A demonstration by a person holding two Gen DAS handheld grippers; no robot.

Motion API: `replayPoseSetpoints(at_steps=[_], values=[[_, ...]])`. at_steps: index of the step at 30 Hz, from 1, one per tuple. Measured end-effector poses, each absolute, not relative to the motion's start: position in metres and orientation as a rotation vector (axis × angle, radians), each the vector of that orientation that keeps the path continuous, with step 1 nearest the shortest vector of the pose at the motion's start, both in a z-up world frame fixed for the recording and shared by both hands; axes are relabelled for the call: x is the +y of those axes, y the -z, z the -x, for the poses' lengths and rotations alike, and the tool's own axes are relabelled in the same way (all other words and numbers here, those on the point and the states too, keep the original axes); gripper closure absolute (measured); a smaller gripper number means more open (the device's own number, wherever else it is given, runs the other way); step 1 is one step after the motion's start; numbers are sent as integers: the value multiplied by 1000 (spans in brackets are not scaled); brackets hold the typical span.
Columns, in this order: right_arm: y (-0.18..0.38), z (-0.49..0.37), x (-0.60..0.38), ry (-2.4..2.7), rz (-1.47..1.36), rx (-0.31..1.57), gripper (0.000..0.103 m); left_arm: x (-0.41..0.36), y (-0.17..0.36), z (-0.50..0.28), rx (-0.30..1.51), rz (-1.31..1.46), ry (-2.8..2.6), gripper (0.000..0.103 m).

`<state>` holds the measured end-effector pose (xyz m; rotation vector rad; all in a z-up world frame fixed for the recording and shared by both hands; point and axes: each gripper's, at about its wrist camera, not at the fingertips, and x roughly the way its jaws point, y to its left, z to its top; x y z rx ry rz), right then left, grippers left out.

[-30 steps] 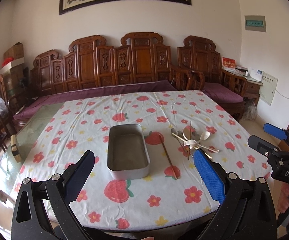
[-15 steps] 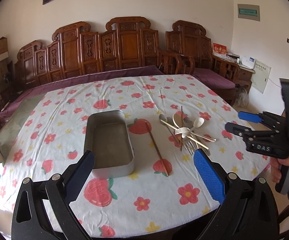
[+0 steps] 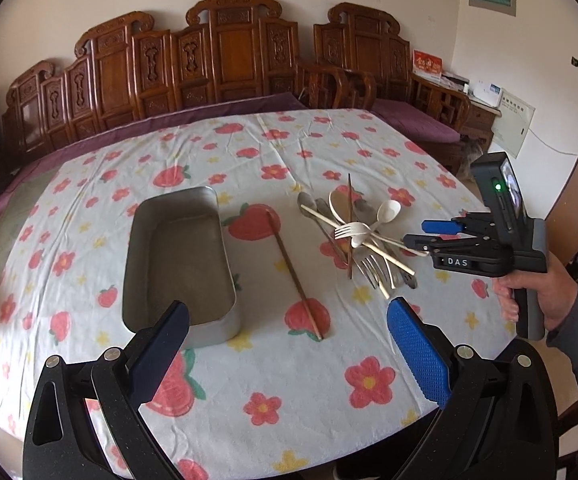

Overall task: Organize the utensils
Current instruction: 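Reach the right gripper to the utensil pile and grasp the white plastic fork, then grasp a wooden chopstick with the left gripper while the right gripper holds the fork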

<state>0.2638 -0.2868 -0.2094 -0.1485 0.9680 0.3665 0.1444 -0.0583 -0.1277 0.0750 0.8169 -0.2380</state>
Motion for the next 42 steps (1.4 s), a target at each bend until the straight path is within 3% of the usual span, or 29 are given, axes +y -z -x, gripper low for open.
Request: replayPoseSetpoints(at_steps=[4,8,13,24,33,34,35,42], values=[[220,-273,-287,-393,165,994,57,-67,131,-155,828,-83,246,9],[228,-276,-286,-427,162,1023,57,-80,134,-167,844,-95,261,16],[234,-277,-287,-432,156,1040,63,-101,142,-183,859,-139,275,20],[236,-281,-291,-443,143,1024,65,-115,189,-233,989,-184,220,38],[232,-278,-288,-471,173,1017,85,-120,212,-253,1035,-231,173,43],[230,-278,-288,-473,173,1016,95,-120,212,-255,1037,-232,172,44],[229,-277,-288,-473,173,1015,97,-120,213,-256,1042,-231,171,45],[219,-279,-294,-473,140,997,98,-113,223,-267,1086,-194,160,48]])
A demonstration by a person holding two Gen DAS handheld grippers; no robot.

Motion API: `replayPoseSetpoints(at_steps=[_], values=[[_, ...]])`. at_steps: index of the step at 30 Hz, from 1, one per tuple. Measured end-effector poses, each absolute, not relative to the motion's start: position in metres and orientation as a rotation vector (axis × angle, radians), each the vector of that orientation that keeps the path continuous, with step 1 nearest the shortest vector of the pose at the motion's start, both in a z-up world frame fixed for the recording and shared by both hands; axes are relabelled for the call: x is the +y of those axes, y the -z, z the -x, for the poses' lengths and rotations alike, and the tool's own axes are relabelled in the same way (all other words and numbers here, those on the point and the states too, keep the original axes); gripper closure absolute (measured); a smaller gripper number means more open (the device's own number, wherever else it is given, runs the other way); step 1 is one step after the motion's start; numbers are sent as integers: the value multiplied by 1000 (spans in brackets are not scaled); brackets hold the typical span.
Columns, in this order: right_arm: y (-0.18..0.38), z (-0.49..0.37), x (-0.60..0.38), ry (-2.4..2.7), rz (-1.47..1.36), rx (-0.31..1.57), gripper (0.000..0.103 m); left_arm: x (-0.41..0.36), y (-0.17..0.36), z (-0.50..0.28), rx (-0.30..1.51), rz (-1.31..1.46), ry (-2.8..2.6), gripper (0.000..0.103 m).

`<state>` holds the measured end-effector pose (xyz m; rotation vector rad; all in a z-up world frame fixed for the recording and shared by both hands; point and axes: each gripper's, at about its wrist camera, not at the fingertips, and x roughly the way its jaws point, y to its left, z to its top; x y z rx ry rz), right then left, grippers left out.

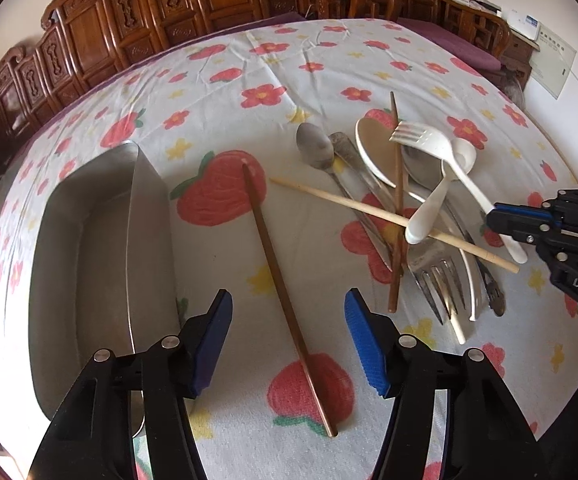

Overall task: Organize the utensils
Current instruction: 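Grasp a wooden chopstick with the left gripper while the right gripper holds the fork, then carry the chopstick into the metal tray and open the left gripper while the right carries the fork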

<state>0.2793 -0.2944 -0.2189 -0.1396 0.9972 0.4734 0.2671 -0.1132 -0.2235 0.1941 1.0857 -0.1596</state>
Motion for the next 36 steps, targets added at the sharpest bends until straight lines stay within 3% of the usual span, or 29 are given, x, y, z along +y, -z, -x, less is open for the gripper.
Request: replayPoseSetpoints(at_steps=[6,13,16,19,26,36], values=[[200,-281,-298,-476,94,961,98,-109,229,-272,1116,-142,166,68],[188,-280,-293,-491,83,944,98,-110,237,-282,1164,-143,141,83],[184,-279,-291,-494,82,937,98,-111,238,-285,1173,-140,126,84],[180,-279,-289,-492,83,935,98,-112,238,-285,1183,-125,136,97],[172,-276,-283,-453,72,957,98,-110,234,-282,1192,-121,133,99],[159,-259,-258,-441,68,956,98,-93,187,-273,1090,-65,157,99]])
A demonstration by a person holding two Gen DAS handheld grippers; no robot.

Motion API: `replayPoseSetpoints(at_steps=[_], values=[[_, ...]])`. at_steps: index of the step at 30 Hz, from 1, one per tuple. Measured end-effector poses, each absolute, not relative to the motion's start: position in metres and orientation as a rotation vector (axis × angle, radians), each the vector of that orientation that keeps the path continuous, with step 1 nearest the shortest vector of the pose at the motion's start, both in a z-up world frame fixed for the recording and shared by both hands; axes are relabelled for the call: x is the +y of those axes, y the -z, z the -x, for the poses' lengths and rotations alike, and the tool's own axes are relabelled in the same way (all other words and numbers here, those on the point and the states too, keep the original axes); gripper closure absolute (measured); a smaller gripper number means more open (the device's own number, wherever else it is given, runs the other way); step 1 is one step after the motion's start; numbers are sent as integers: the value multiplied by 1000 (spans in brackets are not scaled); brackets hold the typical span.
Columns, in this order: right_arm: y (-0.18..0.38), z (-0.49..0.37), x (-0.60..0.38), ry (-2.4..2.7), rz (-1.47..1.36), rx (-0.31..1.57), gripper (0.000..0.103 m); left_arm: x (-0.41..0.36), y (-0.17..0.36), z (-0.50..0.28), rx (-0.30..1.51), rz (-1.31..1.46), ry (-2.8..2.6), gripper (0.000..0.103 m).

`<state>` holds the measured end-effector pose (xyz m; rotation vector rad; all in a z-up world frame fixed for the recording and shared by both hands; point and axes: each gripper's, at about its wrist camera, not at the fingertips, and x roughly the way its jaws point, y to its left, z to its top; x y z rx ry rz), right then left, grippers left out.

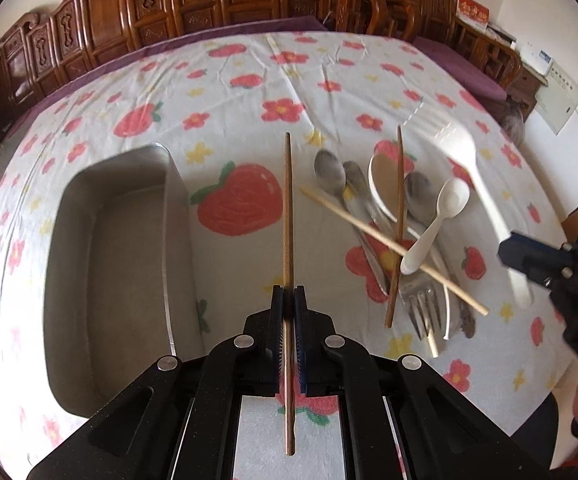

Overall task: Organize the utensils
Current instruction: 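Carry the chopstick into the metal tray and open the left gripper while the right carries the fork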

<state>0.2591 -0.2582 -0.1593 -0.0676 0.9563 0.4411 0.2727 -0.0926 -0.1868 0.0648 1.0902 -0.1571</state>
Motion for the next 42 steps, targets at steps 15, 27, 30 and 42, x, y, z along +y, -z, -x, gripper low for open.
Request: replayPoseSetpoints(at_steps=[15,27,30,42], values=[[137,-246,-197,-507,63,927,98,-38,140,-261,980,-17,124,99],[134,-238,-162,-550,63,924,98,14,156,-274,1001,6,40,99],[133,-237,-156,-557,66,922,98,21,162,-275,1010,5,29,99],[130,-240,-135,-570,53,923,98,35,181,-279,1032,-9,8,98]])
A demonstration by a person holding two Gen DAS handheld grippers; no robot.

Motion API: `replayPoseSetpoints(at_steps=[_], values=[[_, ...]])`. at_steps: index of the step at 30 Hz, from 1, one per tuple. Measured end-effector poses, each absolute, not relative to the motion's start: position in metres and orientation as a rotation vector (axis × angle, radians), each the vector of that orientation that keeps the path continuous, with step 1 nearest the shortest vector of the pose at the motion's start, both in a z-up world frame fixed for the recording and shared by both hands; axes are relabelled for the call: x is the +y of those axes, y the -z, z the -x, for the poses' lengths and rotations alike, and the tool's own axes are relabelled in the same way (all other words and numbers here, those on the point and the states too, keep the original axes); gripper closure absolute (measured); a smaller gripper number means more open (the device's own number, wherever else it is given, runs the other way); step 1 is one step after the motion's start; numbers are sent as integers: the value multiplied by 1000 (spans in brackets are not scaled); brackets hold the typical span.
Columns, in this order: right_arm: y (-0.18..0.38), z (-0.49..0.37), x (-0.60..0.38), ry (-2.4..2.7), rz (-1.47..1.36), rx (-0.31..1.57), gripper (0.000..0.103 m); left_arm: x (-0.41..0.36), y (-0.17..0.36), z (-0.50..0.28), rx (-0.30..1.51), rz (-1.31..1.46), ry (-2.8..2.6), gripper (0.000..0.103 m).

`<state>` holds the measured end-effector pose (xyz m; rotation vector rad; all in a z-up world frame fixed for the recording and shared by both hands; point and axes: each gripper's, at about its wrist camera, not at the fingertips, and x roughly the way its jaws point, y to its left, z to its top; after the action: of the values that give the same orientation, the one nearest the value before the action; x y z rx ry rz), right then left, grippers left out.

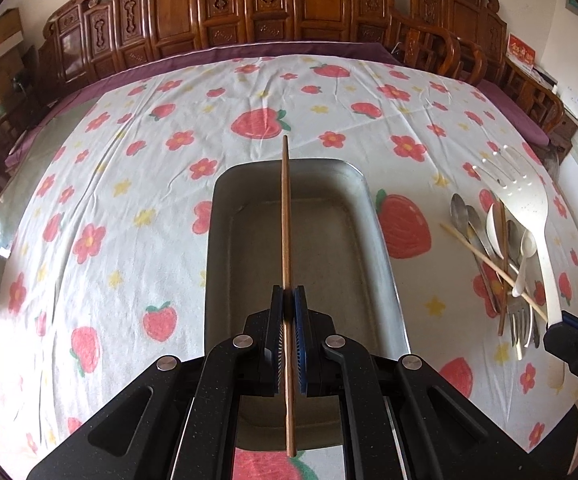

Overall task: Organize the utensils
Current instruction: 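Carry the chopstick into the metal tray and open the left gripper while the right carries the fork, then lower the white fork into the metal tray and open the right gripper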

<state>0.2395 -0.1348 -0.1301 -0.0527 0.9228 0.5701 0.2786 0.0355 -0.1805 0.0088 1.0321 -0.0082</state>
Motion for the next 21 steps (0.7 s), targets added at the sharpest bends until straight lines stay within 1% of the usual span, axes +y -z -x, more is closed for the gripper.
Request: replayPoseSetpoints(at_steps=[7,21], values=[[134,-249,-112,-574,40,935,98,51,169,-269,991,27,30,98],[156,-275,-50,-504,-51,987,98,94,147,-243,919,11,16,98]])
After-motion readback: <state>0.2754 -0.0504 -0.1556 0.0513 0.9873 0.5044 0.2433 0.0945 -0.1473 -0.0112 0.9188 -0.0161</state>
